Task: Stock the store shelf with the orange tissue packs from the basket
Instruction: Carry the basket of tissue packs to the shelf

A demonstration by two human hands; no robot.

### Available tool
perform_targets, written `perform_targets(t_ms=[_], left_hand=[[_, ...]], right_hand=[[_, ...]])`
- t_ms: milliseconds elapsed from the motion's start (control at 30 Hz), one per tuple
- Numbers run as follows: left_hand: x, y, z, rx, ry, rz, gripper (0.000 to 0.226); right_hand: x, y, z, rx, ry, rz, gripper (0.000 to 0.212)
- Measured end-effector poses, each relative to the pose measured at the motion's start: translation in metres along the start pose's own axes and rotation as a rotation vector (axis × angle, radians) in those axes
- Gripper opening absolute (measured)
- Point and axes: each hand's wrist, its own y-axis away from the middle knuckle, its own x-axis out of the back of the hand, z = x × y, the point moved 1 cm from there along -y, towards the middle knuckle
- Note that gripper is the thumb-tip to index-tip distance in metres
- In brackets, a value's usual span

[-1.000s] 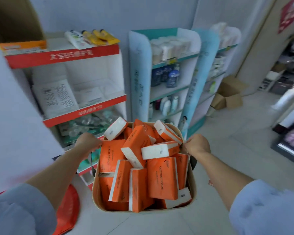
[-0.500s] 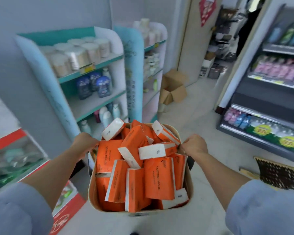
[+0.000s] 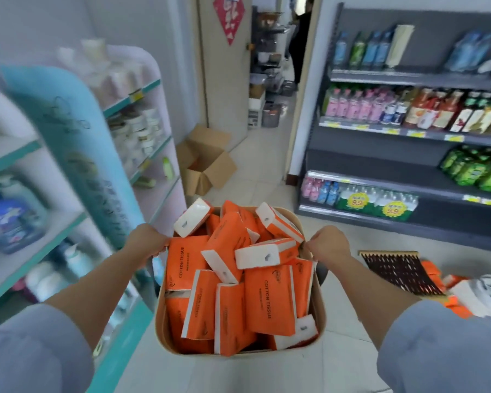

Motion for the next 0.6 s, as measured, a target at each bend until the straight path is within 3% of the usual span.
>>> perform_targets(t_ms=[267,433,600], left_hand=[[-0.084,-0.097,0.148,-0.120,-0.068,-0.100,0.017],[-0.143,-0.153,0.217,-0.089,-0.009,-0.158,0.017],[-0.197,-0.194,0.280,-0.075,0.013,-0.200,0.018]], right_hand=[[0.055,-0.138,0.021,-0.129,-0.034,0.030,0.007],[0.087,-0.226,0.034,-0.147,-0.019,0.079,0.019],[0.116,-0.304,0.047,-0.180,-0.011,0.107,0.018]])
